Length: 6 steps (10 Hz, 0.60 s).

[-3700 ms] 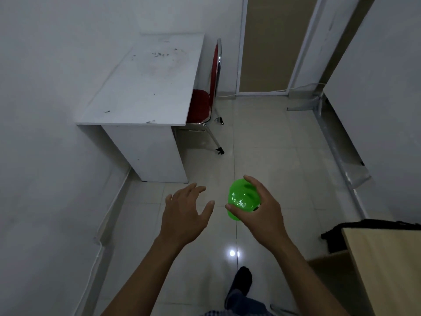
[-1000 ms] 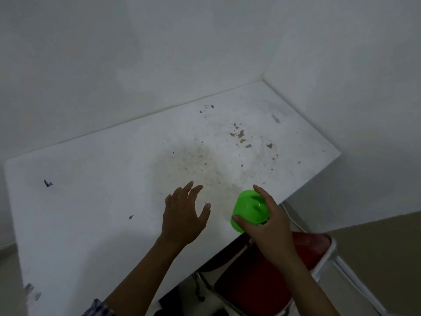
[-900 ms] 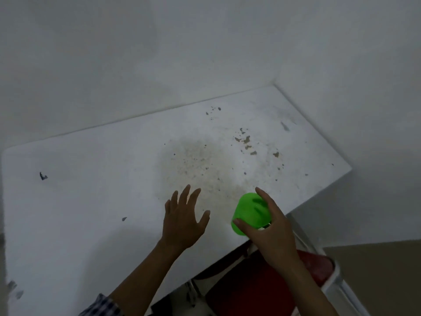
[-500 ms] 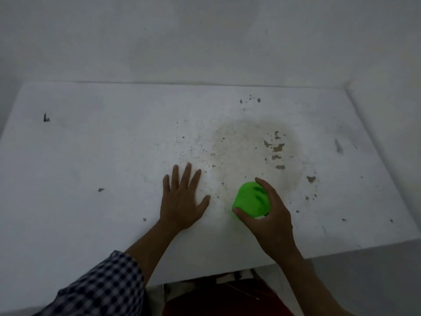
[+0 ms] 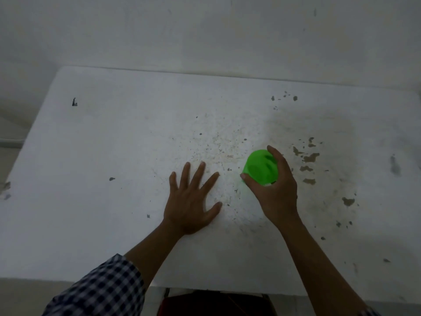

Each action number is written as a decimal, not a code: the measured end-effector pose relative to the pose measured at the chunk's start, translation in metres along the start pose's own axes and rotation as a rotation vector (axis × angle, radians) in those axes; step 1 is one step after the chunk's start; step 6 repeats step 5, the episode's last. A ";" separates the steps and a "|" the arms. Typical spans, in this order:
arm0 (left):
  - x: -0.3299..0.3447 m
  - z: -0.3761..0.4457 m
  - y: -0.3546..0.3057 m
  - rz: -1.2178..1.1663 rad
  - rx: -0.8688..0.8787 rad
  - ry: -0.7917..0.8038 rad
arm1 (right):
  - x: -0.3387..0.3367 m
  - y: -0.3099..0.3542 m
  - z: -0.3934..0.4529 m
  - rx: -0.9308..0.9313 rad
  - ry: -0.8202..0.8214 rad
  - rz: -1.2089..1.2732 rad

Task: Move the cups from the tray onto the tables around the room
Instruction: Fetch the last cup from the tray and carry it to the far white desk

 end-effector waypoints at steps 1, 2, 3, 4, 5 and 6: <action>-0.002 0.000 0.001 0.004 -0.004 -0.010 | 0.006 -0.002 0.010 -0.006 0.000 0.008; -0.003 0.000 0.002 0.003 -0.008 -0.011 | 0.010 -0.002 0.011 -0.021 0.004 -0.002; -0.004 0.000 0.002 0.003 -0.004 -0.022 | 0.011 -0.002 0.009 -0.019 0.009 -0.014; -0.006 -0.001 0.002 -0.007 -0.001 -0.043 | 0.009 0.000 0.009 -0.020 0.033 -0.010; -0.010 -0.001 0.002 -0.034 -0.007 -0.056 | 0.000 0.002 0.001 0.015 0.019 0.016; -0.010 -0.001 0.002 -0.034 -0.007 -0.056 | 0.000 0.002 0.001 0.015 0.019 0.016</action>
Point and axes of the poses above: each hand's wrist, its own z-axis towards the middle knuckle, its own x-axis out of the palm, y = z × x, the point moved 7 cm from there along z, towards the middle knuckle, and after that the axes turned 12 degrees about z, right-handed, at the moved point
